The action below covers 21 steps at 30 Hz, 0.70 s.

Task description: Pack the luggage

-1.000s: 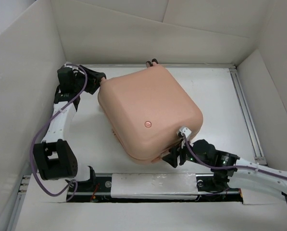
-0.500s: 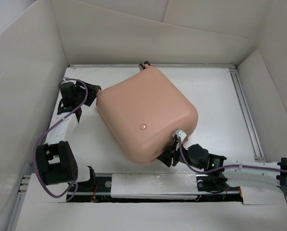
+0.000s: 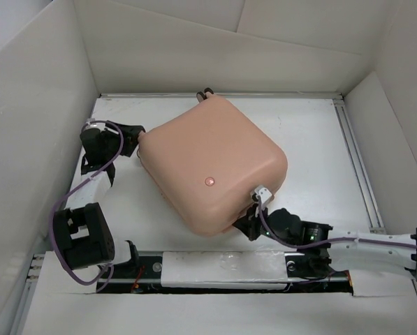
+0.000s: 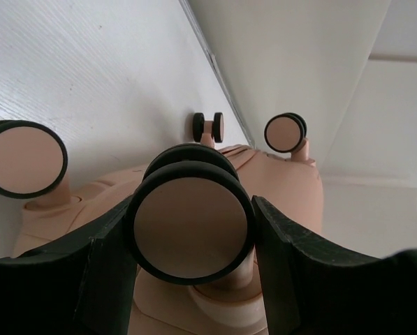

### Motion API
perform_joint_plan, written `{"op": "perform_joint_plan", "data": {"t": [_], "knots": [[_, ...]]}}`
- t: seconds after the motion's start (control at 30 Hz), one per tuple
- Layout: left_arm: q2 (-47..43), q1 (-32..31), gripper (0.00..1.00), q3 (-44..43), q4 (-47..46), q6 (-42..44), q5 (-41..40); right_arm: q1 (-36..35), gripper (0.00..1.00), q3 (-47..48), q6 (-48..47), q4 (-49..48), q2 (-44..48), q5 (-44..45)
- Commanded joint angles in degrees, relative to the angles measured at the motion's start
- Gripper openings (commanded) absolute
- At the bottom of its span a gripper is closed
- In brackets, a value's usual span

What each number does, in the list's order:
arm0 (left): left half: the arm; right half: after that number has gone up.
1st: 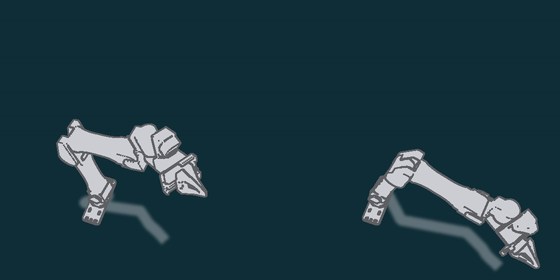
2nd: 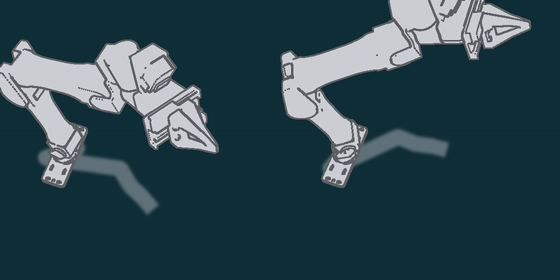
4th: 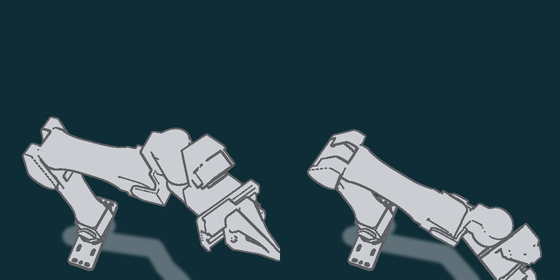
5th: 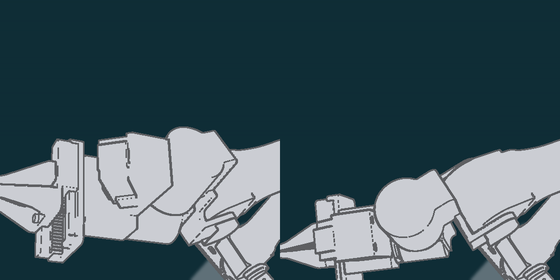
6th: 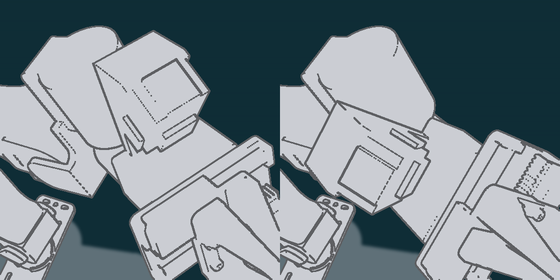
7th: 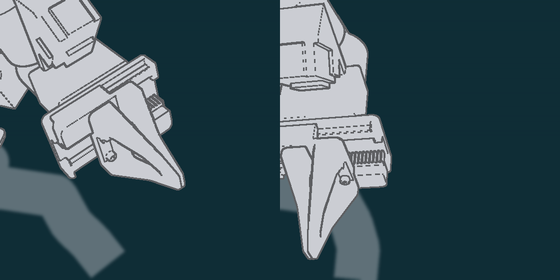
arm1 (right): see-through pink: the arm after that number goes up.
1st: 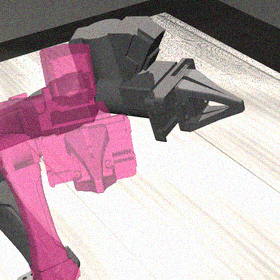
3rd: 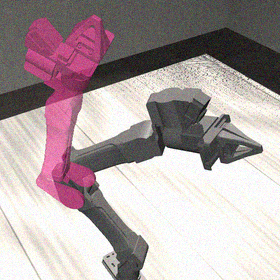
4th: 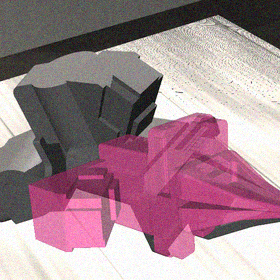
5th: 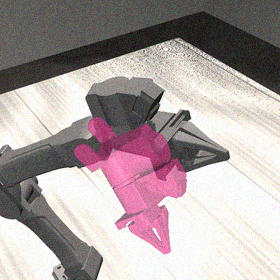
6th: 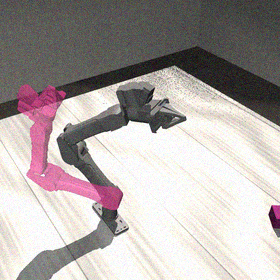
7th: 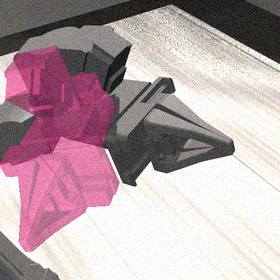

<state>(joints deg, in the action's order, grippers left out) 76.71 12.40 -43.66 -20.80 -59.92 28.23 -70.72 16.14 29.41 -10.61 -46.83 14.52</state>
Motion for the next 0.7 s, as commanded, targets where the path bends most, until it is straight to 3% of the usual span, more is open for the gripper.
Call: {"op": "perform_joint_plan", "data": {"t": [0.0, 0.2, 0.4, 0.43, 0.47, 0.5, 0.6, 0.67], "knots": [[-2.6, -0.1, 0.00, 1.1, -6.1, 0.5, 6.8, 2.2, 0.00, 8.9, -2.4, 7.1, 5.5, 12.3], [-6.3, -0.6, 0.00, 4.3, -6.5, 1.0, 4.7, 15.8, 0.00, 15.3, -8.9, 12.9, 8.3, 3.3], [-9.9, -2.9, 0.03, 4.8, -4.2, 2.5, 1.0, 28.0, 0.00, 20.8, -14.8, 14.0, 4.2, -5.9], [-10.8, -2.9, 0.16, 4.8, -3.6, 2.5, 1.0, 31.4, 0.00, 21.4, -15.6, 14.0, 3.5, -8.0], [-11.7, -2.9, 0.44, 4.1, -3.0, 3.1, 1.0, 33.2, 0.00, 22.8, -17.1, 14.0, 2.0, -9.1], [-12.2, -2.9, 0.54, 3.5, -2.3, 3.1, 0.4, 35.0, 0.00, 23.5, -17.9, 14.0, 1.1, -10.4], [-15.4, -2.9, 0.76, 3.0, 0.0, 4.8, -1.9, 42.0, 0.00, 26.0, -19.1, 14.0, -2.4, -15.5], [-17.7, -2.9, 0.79, 3.0, 0.6, 5.4, -3.1, 45.8, 0.00, 26.6, -20.5, 14.0, -4.1, -18.7]]}}
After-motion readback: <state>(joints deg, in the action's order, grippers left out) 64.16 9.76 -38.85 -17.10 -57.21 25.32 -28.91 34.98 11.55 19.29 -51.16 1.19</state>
